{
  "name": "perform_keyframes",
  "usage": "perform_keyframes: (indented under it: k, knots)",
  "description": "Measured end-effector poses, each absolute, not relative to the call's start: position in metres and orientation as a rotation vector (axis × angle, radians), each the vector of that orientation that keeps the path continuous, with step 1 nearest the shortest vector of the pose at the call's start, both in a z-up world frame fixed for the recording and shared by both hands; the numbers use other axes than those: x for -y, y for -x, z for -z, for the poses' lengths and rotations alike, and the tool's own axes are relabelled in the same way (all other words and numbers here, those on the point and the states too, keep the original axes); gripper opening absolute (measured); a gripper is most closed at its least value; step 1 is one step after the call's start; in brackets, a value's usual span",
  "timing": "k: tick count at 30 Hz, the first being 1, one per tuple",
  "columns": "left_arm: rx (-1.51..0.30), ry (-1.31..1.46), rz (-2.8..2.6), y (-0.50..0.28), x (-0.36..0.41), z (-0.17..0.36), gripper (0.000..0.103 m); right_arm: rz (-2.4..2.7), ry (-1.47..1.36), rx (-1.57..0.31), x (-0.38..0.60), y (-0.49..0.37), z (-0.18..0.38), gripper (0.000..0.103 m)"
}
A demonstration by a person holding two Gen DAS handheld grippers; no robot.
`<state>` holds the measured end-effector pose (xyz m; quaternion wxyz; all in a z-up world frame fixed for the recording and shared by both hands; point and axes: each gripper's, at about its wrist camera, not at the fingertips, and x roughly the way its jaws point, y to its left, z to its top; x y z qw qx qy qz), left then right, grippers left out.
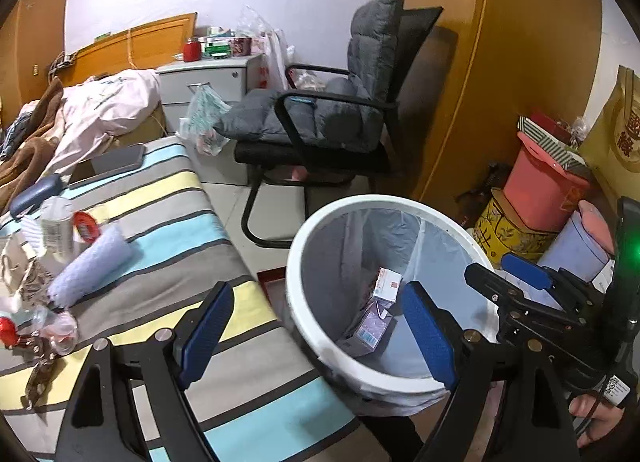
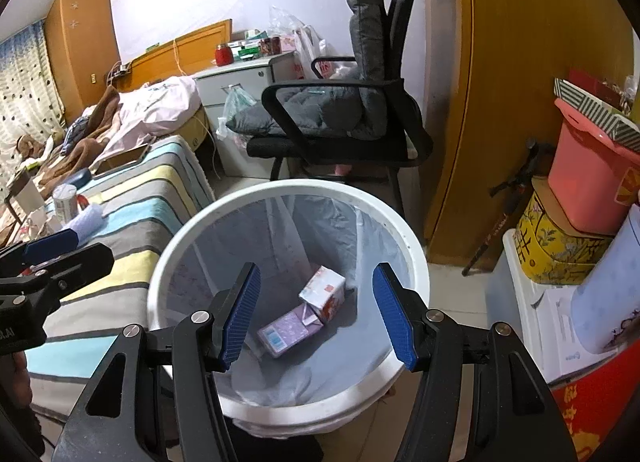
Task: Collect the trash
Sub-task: 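Open both grippers to drop the cartons into the bin, then move both open grippers back over the trash on the table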
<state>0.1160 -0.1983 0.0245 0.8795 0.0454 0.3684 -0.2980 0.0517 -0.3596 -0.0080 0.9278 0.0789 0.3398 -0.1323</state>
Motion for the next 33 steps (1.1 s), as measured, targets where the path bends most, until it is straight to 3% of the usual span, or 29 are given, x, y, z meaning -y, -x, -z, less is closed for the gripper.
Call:
perform_keyframes:
  k: [33]
  knots:
    - [-0.684,0.033,0.252,-0.092,0.012,-0.025,0.087,-0.012,-0.072,-0.613,0.238,-0.075,-0.002,0.060]
